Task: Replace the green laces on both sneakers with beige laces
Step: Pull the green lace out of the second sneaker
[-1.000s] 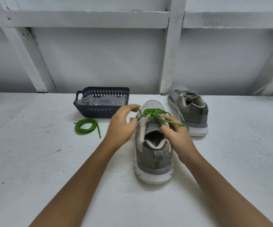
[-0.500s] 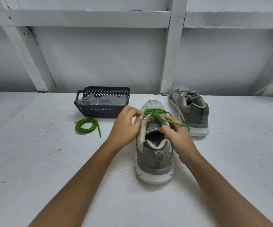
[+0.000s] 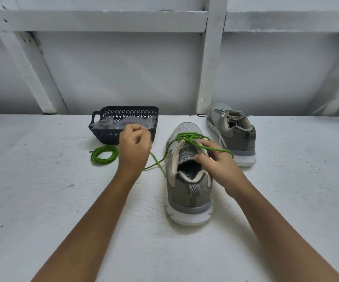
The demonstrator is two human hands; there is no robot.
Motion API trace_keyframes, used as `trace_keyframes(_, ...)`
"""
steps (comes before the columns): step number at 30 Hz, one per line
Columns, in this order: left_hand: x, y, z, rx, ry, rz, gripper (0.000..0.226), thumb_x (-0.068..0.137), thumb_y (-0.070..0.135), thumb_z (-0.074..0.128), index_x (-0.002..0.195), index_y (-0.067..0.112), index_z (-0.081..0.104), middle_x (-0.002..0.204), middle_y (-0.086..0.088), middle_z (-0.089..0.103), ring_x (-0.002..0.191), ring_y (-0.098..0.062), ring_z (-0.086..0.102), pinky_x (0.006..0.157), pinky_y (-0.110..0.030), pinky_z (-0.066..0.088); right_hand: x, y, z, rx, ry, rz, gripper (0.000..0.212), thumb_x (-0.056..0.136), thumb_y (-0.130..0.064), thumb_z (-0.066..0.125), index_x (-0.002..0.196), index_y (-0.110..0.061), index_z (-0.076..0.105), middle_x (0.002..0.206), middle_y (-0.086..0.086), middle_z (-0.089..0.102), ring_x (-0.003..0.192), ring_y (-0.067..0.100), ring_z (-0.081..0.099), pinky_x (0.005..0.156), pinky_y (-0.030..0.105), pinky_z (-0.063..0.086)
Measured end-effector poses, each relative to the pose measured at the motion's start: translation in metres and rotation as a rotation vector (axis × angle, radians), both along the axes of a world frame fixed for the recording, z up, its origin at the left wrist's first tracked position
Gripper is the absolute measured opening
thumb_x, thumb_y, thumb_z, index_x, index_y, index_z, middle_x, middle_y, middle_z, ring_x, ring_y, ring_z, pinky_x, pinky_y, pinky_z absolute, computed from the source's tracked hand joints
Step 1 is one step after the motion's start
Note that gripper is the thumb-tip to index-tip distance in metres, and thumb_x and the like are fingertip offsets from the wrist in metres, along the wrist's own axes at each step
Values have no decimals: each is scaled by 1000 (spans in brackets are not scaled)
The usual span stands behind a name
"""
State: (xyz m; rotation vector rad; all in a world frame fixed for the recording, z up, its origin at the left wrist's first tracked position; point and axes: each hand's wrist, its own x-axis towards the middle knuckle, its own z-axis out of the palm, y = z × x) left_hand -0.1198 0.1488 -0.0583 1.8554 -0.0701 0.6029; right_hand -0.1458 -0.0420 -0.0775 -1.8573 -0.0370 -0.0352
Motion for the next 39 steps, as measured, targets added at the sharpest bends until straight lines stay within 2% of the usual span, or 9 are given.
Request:
trace_keyframes(3,-1,-3,-2,156,-51,-14,28,91,22,54,68,9,64,95,4,53,89,-5,50,73,3,30,-4,-8,13,-76,-7,-40,32,90,-51,49,106,-28,65,111,-6,65,110,12,58,101,39,45)
trace_keyframes(5,1,-5,-4,230,-36,-73,15,92,13,56,96,8,69,103,5,55,98,-8,51,81,2,31,-5,-13,25,-39,66,-163,53,95,-57,31,92,-18,68,98,2,69,100,19,63,91,42,50)
trace_keyframes(9,1,-12,-10,236,230,-264,37,95,22,52,132,20,54,123,10,58,116,-6,50,98,-17,34,-11,-26,43,109,278,-182,68,100,-49,23,72,-4,65,64,8,66,63,21,63,63,33,52)
trace_keyframes(13,1,-17,-12,239,222,-270,24,95,21,52,113,15,67,102,5,67,96,-7,59,82,-19,42,-15,-30,42,-197,284,-96,58,100,-41,34,73,-1,66,53,8,63,48,18,59,50,23,45)
trace_keyframes(17,-5,-18,-7,273,2,-231,12,93,15,54,91,13,65,79,13,57,72,6,51,65,-7,36,-3,-21,45,-365,-18,-135,29,96,-28,48,79,-13,65,65,-1,65,58,10,58,53,21,43)
trace_keyframes(23,-13,-18,-9,441,-262,-327,23,84,29,48,88,17,68,85,18,46,80,0,49,76,-36,45,37,-10,40,-656,-192,11,31,92,-13,55,122,-17,63,119,5,62,108,18,57,86,23,39)
trace_keyframes(28,-12,-14,-9,435,-203,-347,22,80,39,56,73,20,66,91,14,42,88,-11,49,81,-35,44,46,-10,32,-578,-192,-3,7,89,-15,61,93,-13,66,84,1,66,77,12,58,61,16,36)
trace_keyframes(33,-14,-15,-4,367,74,-475,35,77,34,74,102,34,50,109,10,46,98,0,50,80,-13,38,10,-6,57,-504,-285,42,13,89,-23,62,75,-23,61,51,-12,54,50,-1,49,49,13,33)
trace_keyframes(39,-13,-15,-3,333,351,-479,61,82,25,69,133,28,37,128,3,40,106,-8,49,86,-22,44,-31,-2,67,-892,-285,238,20,91,-23,53,88,-12,70,90,4,58,82,19,58,76,35,44)
